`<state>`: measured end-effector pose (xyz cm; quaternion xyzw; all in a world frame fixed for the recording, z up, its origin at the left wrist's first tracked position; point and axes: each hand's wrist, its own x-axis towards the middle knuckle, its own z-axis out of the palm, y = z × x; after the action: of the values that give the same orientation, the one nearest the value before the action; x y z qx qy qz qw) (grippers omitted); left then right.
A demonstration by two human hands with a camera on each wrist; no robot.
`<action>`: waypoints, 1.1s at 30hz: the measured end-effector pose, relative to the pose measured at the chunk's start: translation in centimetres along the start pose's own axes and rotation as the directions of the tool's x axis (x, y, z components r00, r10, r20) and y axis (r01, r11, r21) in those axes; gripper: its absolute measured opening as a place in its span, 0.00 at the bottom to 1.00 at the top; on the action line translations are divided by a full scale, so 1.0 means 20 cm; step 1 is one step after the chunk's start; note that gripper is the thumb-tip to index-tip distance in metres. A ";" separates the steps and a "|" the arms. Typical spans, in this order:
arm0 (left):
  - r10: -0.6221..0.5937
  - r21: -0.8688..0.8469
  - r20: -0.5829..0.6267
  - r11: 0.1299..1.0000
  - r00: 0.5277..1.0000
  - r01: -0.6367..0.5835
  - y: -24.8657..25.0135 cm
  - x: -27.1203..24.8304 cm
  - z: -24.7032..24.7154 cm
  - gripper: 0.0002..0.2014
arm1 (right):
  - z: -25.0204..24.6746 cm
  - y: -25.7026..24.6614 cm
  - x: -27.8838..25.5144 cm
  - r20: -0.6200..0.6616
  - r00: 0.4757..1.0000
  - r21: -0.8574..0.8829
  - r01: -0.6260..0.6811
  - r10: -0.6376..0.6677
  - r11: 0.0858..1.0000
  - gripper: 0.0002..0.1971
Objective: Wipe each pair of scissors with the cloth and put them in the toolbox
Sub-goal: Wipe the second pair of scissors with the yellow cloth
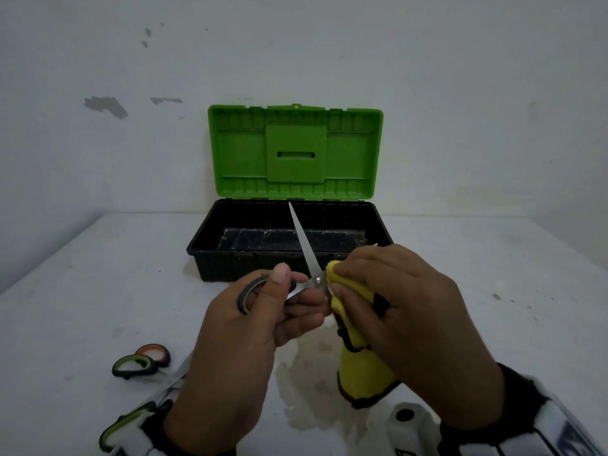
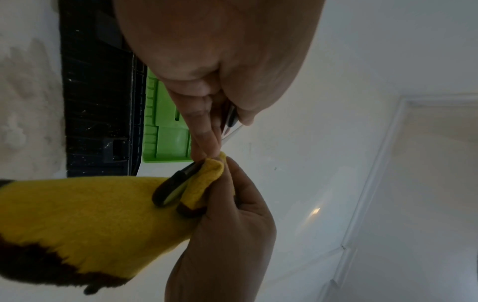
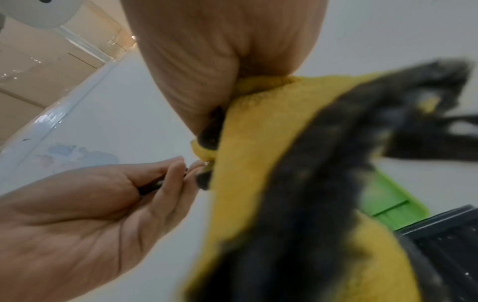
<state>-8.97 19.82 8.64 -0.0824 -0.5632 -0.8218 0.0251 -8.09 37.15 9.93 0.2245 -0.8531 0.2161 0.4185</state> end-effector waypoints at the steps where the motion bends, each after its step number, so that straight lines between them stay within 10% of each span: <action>1: -0.002 0.002 -0.001 1.000 1.000 0.002 0.00 0.00 0.00 0.18 | 0.00 -0.01 0.00 -0.018 1.000 0.000 0.004 -0.004 1.000 0.09; 33: -0.039 -0.041 0.030 0.998 0.999 0.040 0.09 0.00 -0.02 0.18 | -0.04 -0.03 0.02 -0.044 0.998 -0.031 -0.038 0.037 0.999 0.04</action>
<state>-8.72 18.74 10.21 -0.0837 -0.5478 -0.8324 -0.0011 -7.52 37.14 10.87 0.1970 -0.8511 0.2152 0.4365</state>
